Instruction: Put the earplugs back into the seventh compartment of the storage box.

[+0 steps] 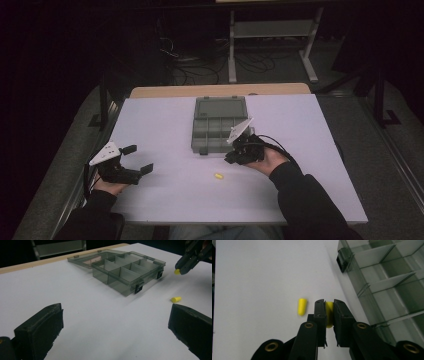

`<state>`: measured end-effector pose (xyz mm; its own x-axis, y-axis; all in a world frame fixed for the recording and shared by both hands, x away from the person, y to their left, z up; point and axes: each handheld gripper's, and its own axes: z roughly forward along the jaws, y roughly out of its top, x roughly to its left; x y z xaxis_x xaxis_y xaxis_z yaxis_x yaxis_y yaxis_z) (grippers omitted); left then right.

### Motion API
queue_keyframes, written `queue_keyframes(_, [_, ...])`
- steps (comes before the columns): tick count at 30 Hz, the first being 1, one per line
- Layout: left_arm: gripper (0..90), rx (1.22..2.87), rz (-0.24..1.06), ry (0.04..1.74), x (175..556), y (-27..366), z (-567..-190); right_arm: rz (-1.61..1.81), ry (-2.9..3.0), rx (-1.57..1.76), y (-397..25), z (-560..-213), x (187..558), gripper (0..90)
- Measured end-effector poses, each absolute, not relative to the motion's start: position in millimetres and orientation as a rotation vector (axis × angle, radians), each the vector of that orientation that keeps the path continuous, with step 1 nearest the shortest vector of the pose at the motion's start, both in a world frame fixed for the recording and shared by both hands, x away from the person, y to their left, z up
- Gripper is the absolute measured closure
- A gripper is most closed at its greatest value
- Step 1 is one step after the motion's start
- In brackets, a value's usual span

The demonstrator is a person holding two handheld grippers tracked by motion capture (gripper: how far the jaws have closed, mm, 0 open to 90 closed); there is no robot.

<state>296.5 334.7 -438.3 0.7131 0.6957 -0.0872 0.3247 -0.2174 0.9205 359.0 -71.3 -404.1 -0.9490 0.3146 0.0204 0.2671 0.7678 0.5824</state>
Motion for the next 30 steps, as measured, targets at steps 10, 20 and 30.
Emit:
queue_keyframes(10, [0.0, 1.818, 0.414, 0.803, 296.9, 334.6, -438.7, 0.927, 2.843, 0.472, -70.9, -382.5, 374.5, 79.8])
queue_keyframes(20, [0.0, 1.817, 0.401, 0.814, 297.2, 334.7, -439.4, 0.894, 2.828, 0.470, -63.5, -367.0, 394.4, 79.8])
queue_keyframes(30, [0.0, 1.815, 0.396, 0.813, 297.7, 335.1, -439.7, 0.820, 2.835, 0.495, -54.1, -372.7, 414.1, 79.9])
